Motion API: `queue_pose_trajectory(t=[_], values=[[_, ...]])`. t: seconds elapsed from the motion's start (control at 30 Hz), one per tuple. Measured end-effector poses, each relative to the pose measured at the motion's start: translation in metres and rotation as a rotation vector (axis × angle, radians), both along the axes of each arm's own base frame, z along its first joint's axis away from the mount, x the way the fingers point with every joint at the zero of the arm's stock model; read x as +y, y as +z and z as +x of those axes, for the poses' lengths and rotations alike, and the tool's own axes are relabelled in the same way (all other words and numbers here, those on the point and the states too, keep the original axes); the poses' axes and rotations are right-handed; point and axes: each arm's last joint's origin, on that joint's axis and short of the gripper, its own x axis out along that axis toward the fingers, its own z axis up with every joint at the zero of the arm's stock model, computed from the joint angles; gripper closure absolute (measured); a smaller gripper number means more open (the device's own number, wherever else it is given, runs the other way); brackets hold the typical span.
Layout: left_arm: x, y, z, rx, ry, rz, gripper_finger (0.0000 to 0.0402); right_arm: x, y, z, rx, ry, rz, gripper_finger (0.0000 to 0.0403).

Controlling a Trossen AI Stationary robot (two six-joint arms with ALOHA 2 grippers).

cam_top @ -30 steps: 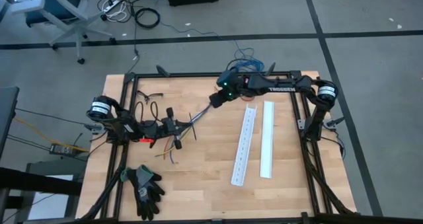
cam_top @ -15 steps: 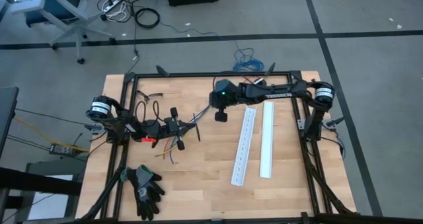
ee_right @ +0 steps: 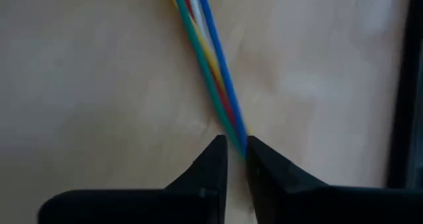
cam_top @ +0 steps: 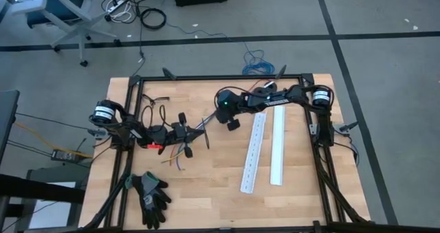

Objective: Ziptie cables
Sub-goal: Wrap the cable wires with the black zip tie

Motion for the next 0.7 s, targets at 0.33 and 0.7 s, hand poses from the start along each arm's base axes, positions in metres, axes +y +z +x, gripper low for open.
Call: queue_pose_trajectory(t=[0.33, 0.7], values=[[-0.002, 0.001, 0.001, -0.006, -0.009, -0.001, 0.0401, -0.003, -0.003, 0.002, 0.024, 0.093, -0.114, 0.0296], [-0.003, 0.005, 0.007, -0.026, -0.009, 0.001, 0.0401, -0.023, 0.002, 0.001, -0.104, 0.07, 0.024, 0.0293]])
